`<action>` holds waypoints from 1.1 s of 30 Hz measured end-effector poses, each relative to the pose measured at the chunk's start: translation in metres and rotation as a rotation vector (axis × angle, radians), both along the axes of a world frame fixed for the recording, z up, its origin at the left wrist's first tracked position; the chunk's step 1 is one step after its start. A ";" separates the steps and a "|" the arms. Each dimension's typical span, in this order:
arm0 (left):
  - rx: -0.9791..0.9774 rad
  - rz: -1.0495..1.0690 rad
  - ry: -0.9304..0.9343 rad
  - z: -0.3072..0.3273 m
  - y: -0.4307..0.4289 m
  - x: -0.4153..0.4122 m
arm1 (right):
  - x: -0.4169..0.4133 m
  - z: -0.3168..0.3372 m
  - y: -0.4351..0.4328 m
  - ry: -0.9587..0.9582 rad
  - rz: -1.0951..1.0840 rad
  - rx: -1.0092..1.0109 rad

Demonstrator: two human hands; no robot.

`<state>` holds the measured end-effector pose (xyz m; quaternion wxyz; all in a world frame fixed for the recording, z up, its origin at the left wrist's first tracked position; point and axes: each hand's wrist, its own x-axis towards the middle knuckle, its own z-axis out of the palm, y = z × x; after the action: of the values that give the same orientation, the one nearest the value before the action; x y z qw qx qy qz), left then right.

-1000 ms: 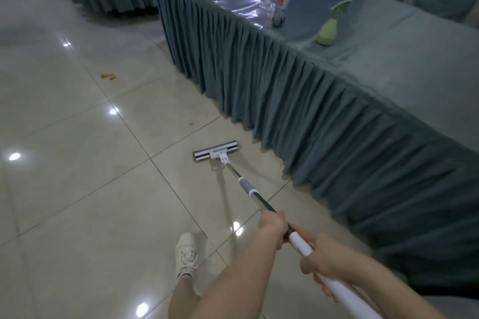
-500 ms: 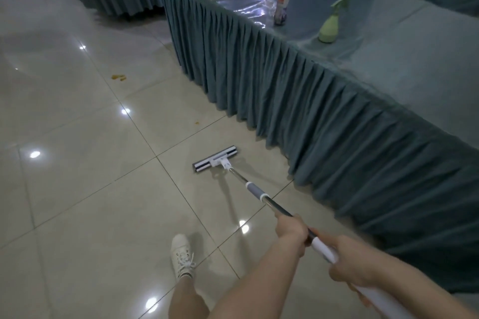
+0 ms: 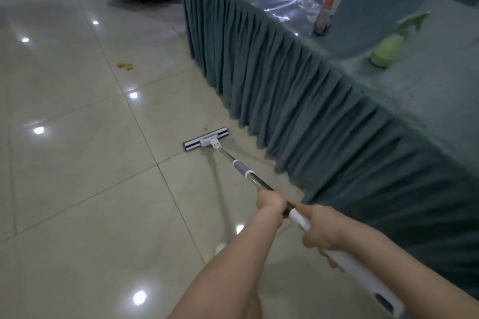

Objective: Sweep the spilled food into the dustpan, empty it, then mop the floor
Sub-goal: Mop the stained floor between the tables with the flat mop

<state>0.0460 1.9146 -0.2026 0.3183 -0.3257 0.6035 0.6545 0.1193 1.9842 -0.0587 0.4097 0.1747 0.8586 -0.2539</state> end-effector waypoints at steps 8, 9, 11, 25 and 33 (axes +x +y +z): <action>0.098 0.162 -0.008 0.006 0.012 -0.228 | -0.239 -0.001 0.022 -0.011 0.153 0.082; 0.100 0.178 -0.001 0.006 0.014 -0.253 | -0.265 0.001 0.024 -0.012 0.171 0.083; 0.083 0.207 -0.001 0.009 0.016 -0.298 | -0.312 0.000 0.031 0.003 0.188 0.076; -0.082 0.297 0.017 -0.011 0.004 -0.568 | -0.592 -0.013 0.026 0.062 0.399 -0.048; -0.098 0.350 0.068 -0.024 -0.059 -0.714 | -0.744 -0.039 -0.034 0.112 0.456 -0.049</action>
<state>-0.6685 1.8559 -0.2265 0.1624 -0.4185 0.5793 0.6803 -0.6246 1.9504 -0.0979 0.4125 -0.0480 0.8908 -0.1847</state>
